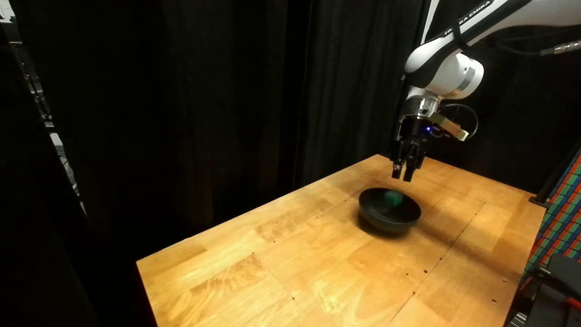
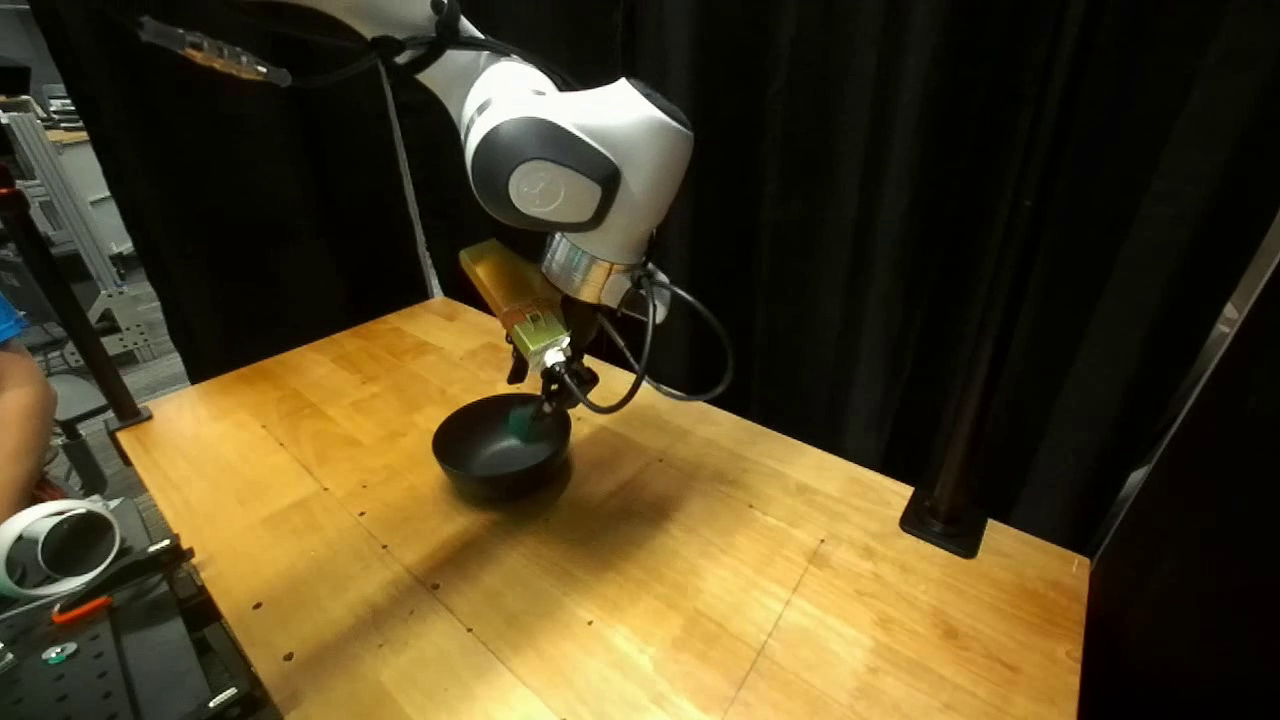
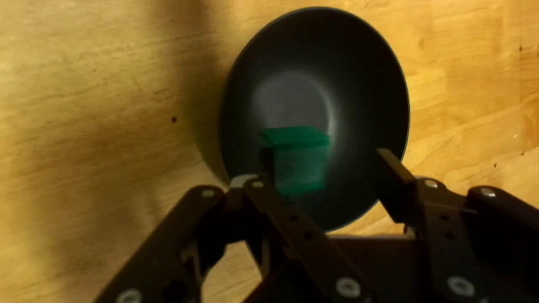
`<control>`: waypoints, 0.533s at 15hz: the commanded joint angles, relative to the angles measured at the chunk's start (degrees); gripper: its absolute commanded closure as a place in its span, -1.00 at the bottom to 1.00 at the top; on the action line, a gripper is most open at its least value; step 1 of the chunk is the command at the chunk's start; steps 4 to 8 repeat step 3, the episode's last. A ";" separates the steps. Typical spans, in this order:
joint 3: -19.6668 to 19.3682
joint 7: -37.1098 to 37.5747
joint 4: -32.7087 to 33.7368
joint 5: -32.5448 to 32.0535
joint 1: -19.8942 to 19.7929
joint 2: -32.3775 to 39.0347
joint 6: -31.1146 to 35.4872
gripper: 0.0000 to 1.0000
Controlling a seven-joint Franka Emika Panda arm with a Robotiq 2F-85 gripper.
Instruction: Pick the cube and put it in the bowl
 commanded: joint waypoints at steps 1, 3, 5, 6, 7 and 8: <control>-0.55 -2.84 -3.60 2.75 -1.10 -2.29 -3.58 -0.87; -1.41 -4.27 -6.99 3.43 -1.76 -4.27 -3.13 -1.00; -1.41 -4.27 -6.99 3.43 -1.76 -4.27 -3.13 -1.00; -1.41 -4.27 -6.99 3.43 -1.76 -4.27 -3.13 -1.00; -1.41 -4.27 -6.99 3.43 -1.76 -4.27 -3.13 -1.00; -1.41 -4.27 -6.99 3.43 -1.76 -4.27 -3.13 -1.00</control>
